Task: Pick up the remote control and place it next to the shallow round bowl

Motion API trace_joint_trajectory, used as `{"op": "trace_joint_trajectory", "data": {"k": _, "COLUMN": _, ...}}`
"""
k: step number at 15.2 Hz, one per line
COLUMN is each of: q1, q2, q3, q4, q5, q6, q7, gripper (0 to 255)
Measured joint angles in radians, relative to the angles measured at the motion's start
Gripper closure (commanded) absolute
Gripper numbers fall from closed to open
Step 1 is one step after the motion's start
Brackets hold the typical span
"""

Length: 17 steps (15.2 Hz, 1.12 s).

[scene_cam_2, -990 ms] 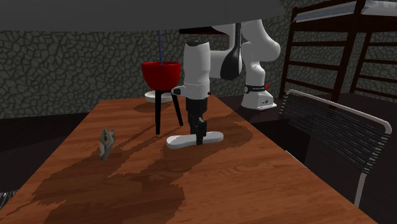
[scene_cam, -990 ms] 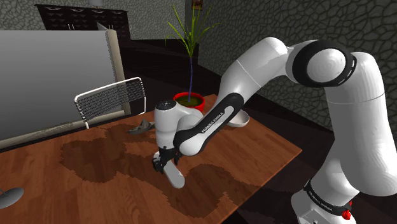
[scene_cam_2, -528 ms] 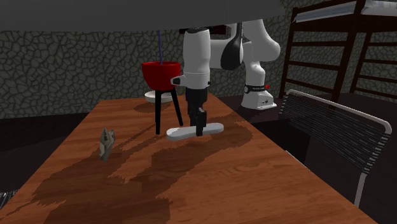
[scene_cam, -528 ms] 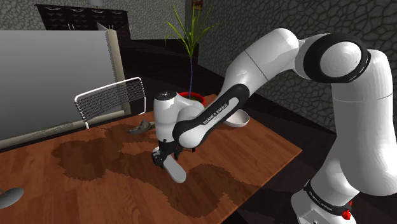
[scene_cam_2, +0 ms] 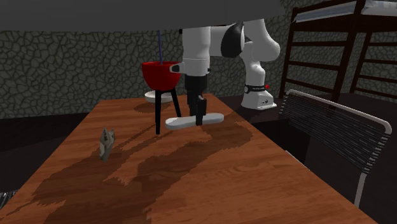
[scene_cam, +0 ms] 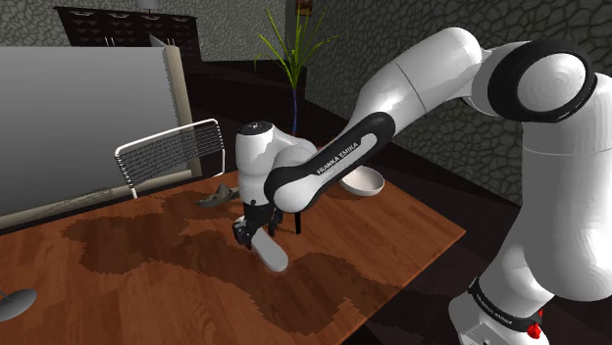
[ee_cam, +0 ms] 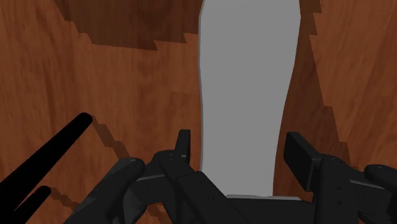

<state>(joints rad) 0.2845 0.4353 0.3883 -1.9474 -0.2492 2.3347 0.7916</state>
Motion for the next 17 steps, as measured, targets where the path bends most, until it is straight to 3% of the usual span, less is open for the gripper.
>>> {"op": "trace_joint_trajectory", "data": {"k": 9, "q1": -0.015, "q2": -0.072, "q3": 0.023, "q4": 0.027, "q5": 0.042, "q6": -0.093, "q7": -0.027, "gripper": 255}}
{"op": "trace_joint_trajectory", "data": {"k": 17, "q1": -0.14, "q2": -0.248, "q3": 0.008, "q4": -0.199, "q5": 0.125, "q6": -0.022, "q7": -0.195, "gripper": 255}}
